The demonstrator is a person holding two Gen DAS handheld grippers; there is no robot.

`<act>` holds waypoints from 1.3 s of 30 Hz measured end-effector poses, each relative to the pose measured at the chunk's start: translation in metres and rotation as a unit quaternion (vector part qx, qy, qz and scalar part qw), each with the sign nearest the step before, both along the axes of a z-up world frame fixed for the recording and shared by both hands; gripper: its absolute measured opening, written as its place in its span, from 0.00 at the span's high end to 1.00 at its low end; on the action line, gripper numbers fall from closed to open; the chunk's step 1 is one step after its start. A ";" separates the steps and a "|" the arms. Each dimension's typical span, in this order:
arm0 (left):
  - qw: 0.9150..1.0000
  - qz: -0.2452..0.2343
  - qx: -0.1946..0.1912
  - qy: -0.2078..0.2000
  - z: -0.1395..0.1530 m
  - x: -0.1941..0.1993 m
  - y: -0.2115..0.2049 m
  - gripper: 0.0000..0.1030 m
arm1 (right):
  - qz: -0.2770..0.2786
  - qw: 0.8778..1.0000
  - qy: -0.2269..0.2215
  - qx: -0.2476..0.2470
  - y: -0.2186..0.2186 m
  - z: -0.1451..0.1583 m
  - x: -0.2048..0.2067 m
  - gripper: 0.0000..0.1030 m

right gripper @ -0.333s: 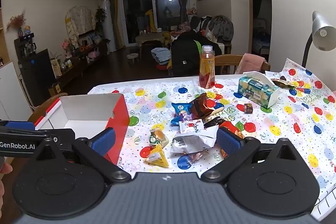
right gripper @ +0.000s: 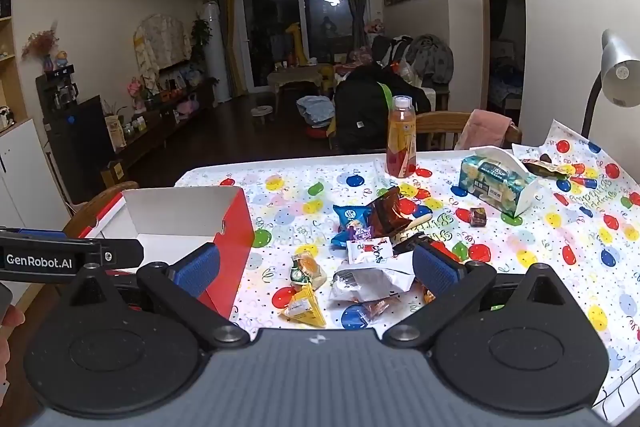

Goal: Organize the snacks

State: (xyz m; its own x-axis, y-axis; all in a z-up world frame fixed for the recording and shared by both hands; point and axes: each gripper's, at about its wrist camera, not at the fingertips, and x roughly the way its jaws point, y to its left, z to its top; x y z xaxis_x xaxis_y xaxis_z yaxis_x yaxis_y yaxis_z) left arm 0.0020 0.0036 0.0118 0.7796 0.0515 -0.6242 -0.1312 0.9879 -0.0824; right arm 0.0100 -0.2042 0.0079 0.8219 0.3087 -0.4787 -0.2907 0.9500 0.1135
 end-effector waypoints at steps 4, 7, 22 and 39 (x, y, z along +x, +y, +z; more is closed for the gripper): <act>1.000 0.000 -0.001 0.006 0.000 -0.001 -0.006 0.00 | -0.001 1.000 0.005 -0.004 -0.002 0.001 0.002 0.00; 1.000 -0.001 -0.002 0.009 0.000 -0.001 -0.009 0.00 | 0.000 1.000 0.011 -0.004 -0.006 0.001 0.002 0.00; 1.000 -0.015 0.001 0.023 -0.003 0.003 -0.024 0.00 | -0.006 1.000 0.028 -0.003 -0.019 -0.003 0.002 0.00; 1.000 -0.021 0.005 0.018 -0.001 0.005 -0.025 0.00 | -0.012 1.000 0.028 -0.001 -0.018 -0.001 0.001 0.00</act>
